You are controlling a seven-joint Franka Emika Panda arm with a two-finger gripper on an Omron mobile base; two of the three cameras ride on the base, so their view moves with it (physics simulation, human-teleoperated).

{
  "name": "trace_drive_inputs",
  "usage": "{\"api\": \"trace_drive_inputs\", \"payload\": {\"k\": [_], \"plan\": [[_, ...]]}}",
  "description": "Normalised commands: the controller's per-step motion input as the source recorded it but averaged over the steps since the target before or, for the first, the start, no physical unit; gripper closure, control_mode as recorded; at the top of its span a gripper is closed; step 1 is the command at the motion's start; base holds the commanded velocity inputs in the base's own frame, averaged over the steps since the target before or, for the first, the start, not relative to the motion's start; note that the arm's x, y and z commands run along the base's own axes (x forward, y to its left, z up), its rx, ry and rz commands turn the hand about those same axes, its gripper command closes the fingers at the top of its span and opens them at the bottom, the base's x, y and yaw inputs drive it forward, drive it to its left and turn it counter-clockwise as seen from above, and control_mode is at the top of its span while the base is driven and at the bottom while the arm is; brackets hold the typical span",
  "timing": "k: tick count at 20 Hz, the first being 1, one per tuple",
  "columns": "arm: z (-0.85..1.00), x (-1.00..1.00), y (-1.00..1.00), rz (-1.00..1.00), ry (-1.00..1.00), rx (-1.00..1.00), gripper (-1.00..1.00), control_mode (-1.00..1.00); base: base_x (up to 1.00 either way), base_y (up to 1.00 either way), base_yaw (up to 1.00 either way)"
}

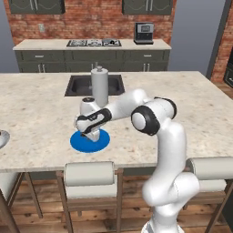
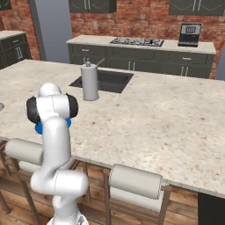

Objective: Take the chicken drumsticks from the pan and place one on each plate on the dining counter.

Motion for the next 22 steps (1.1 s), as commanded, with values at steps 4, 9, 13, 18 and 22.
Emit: {"api": "trace_drive_inputs", "payload": {"k": [4, 9, 13, 18, 22], "plan": [[0.02, -0.04, -0.21, 0.00, -0.02, 0.01, -1.00, -1.00, 0.00, 0.00, 0.00], [0.33, -0.35, -0.22, 0.01, -0.03, 0.06, -1.00, -1.00, 0.00, 0.00, 0.00], [1.00, -0.95, -0.33, 0.06, -0.30, 0.13, -1.00, -1.00, 0.00, 0.00, 0.00], [1.00, -1.00, -0.68, -0.01, -0.31, 0.10, -1.00, -1.00, 0.00, 0.00, 0.00], [1.00, -1.00, -0.92, -0.12, -0.15, 0.16, -1.00, -1.00, 0.00, 0.00, 0.00]]}}
